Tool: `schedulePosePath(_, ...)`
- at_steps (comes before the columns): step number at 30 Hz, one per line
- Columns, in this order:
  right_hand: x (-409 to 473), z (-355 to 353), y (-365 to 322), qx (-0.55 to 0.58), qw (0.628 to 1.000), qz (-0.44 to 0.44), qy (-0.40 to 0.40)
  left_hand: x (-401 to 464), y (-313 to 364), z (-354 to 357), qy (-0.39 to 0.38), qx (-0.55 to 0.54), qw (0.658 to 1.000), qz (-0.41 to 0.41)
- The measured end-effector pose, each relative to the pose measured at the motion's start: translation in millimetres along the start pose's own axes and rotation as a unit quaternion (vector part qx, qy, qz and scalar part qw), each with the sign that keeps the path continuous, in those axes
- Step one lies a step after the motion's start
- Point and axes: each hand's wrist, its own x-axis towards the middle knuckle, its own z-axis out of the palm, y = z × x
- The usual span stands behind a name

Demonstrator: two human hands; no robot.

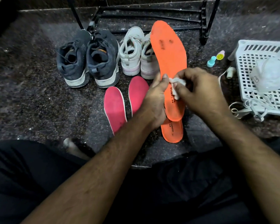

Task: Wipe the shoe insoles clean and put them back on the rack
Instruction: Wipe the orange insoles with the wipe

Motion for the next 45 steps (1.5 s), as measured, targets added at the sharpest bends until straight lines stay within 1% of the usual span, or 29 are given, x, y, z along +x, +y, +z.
schedulePosePath(1,-3.7,4.9,-4.5,-0.003,0.999,-0.026,-0.018,1.6,-0.7,-2.6,0.004,-0.007,1.000,-0.007)
schedulePosePath(3,-12.6,7.9,-8.2,-0.007,0.994,-0.060,-0.092,3.2,0.6,-6.5,-0.004,-0.026,1.000,-0.010)
schedulePosePath(4,-14.8,4.2,-7.0,-0.013,0.990,-0.057,-0.128,3.4,1.9,-7.9,-0.011,-0.033,0.999,-0.007)
schedulePosePath(5,-14.0,-1.0,-3.0,-0.020,0.989,-0.047,-0.141,4.5,2.4,-9.1,-0.013,-0.032,0.999,-0.003)
schedulePosePath(7,-5.3,-10.2,9.6,-0.025,0.995,-0.010,-0.092,2.4,1.3,-6.4,-0.021,-0.009,1.000,0.009)
schedulePosePath(9,8.6,-15.8,18.8,-0.016,0.999,0.028,0.000,0.1,-3.4,-2.2,-0.039,0.017,0.999,0.005)
schedulePosePath(11,16.7,-11.9,16.5,-0.011,0.998,0.024,0.055,-1.0,-7.9,-1.4,-0.045,0.007,0.999,-0.002)
schedulePosePath(12,16.1,-7.4,12.5,-0.007,0.999,0.010,0.046,0.6,-8.2,-3.5,-0.044,-0.006,0.999,-0.002)
schedulePosePath(14,5.6,0.7,3.3,-0.006,0.999,-0.033,-0.027,3.7,-4.4,-8.8,-0.026,-0.024,0.999,-0.010)
schedulePosePath(16,-9.9,2.0,0.0,-0.019,0.993,-0.050,-0.102,8.3,-2.6,-13.5,-0.016,-0.007,1.000,-0.024)
schedulePosePath(17,-12.3,-1.4,2.7,-0.023,0.993,-0.045,-0.108,8.3,-3.3,-14.4,-0.012,0.006,1.000,-0.012)
schedulePosePath(18,-10.3,-5.8,7.6,-0.023,0.995,-0.031,-0.092,7.7,-5.2,-14.7,-0.011,0.017,1.000,-0.003)
schedulePosePath(21,10.8,-16.7,22.0,0.006,0.999,0.028,0.017,0.4,-10.5,-5.6,-0.036,0.038,0.999,-0.013)
schedulePosePath(23,19.2,-12.7,19.2,0.008,0.998,0.022,0.051,0.6,-10.9,-4.7,-0.028,0.017,0.999,-0.028)
schedulePosePath(25,12.9,-3.2,8.8,0.000,1.000,-0.021,0.001,7.3,-6.4,-11.2,-0.025,-0.003,0.999,-0.045)
schedulePosePath(27,-2.9,3.4,-0.6,-0.013,0.995,-0.054,-0.087,10.8,-2.1,-17.8,-0.037,-0.004,0.997,-0.071)
schedulePosePath(28,-8.3,2.8,-0.8,-0.019,0.992,-0.053,-0.116,12.4,-2.1,-19.0,-0.033,0.005,0.997,-0.073)
schedulePosePath(29,-9.6,-0.3,1.3,-0.019,0.991,-0.043,-0.123,14.2,-2.9,-19.9,-0.025,0.020,0.997,-0.068)
schedulePosePath(30,-6.9,-4.2,6.0,-0.009,0.994,-0.022,-0.109,14.9,-5.0,-18.6,-0.009,0.029,0.998,-0.049)
schedulePosePath(32,4.9,-10.3,15.6,0.032,0.998,0.032,-0.044,11.0,-10.0,-14.6,0.008,0.051,0.998,-0.030)
schedulePosePath(34,18.6,-11.8,19.7,0.034,0.998,0.046,0.032,6.9,-16.1,-10.1,-0.007,0.060,0.998,-0.035)
schedulePosePath(35,21.2,-9.0,18.1,0.023,0.998,0.039,0.045,5.8,-16.8,-9.3,-0.009,0.043,0.998,-0.036)
schedulePosePath(36,20.2,-4.5,15.2,0.018,0.999,0.027,0.032,8.5,-15.8,-11.6,-0.007,0.026,0.999,-0.038)
schedulePosePath(38,7.0,6.8,6.9,0.009,0.998,-0.018,-0.058,13.7,-8.7,-17.6,0.002,0.013,0.999,-0.048)
schedulePosePath(40,-10.5,12.0,0.9,-0.011,0.987,-0.061,-0.149,22.7,-7.4,-26.6,0.018,0.033,0.997,-0.068)
schedulePosePath(41,-13.5,10.3,1.7,-0.014,0.984,-0.064,-0.164,23.2,-7.4,-27.9,0.025,0.037,0.997,-0.062)
schedulePosePath(42,-11.0,6.3,4.4,-0.010,0.987,-0.052,-0.152,21.0,-7.4,-26.1,0.038,0.041,0.998,-0.044)
schedulePosePath(43,-5.3,1.9,8.3,-0.001,0.992,-0.031,-0.119,15.8,-7.1,-21.7,0.045,0.053,0.997,-0.028)
schedulePosePath(45,11.3,-8.1,16.1,0.015,1.000,0.014,-0.021,9.5,-13.9,-14.0,0.026,0.068,0.997,-0.024)
